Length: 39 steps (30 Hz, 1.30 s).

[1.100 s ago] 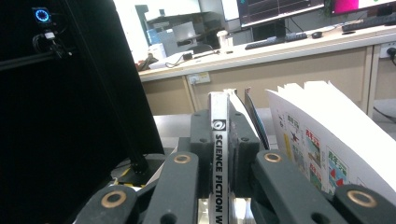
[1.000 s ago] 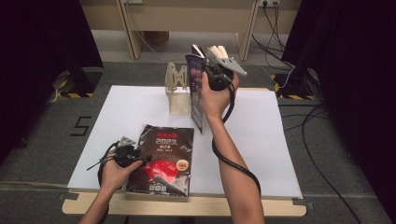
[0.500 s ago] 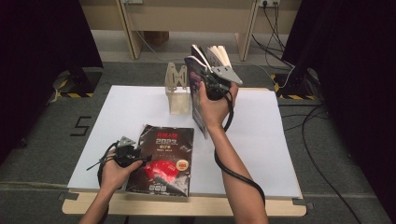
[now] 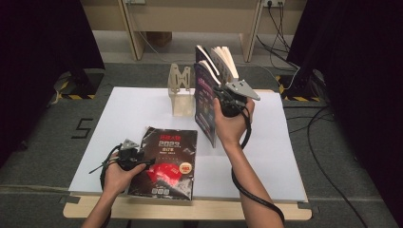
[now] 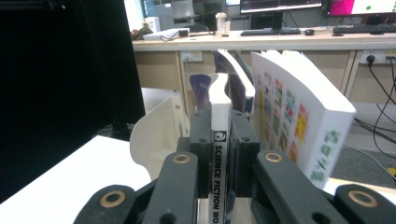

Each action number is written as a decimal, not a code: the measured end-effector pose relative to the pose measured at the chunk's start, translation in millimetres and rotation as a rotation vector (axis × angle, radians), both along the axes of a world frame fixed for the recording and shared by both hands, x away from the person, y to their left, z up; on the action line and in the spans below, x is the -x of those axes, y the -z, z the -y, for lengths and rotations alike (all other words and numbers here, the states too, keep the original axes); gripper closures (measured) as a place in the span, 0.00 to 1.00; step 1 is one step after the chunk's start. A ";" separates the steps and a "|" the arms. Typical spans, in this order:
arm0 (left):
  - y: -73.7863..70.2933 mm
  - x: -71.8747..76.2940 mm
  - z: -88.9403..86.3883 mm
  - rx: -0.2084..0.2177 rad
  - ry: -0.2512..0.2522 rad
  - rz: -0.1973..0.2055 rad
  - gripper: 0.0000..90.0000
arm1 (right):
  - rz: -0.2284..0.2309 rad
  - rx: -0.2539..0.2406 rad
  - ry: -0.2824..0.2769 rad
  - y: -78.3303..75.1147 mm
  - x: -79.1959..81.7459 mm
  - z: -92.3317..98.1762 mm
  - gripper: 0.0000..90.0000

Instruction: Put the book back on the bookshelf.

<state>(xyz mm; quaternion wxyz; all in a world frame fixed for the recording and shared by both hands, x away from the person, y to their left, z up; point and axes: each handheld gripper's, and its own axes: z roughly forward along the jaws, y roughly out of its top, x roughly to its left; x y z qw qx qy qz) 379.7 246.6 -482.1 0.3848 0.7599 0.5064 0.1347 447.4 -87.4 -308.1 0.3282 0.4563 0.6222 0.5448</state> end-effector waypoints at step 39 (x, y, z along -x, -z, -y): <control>-0.6 0.0 -0.1 0.001 0.003 0.005 0.43 | -0.194 0.039 0.030 4.6 -18.7 18.6 0.81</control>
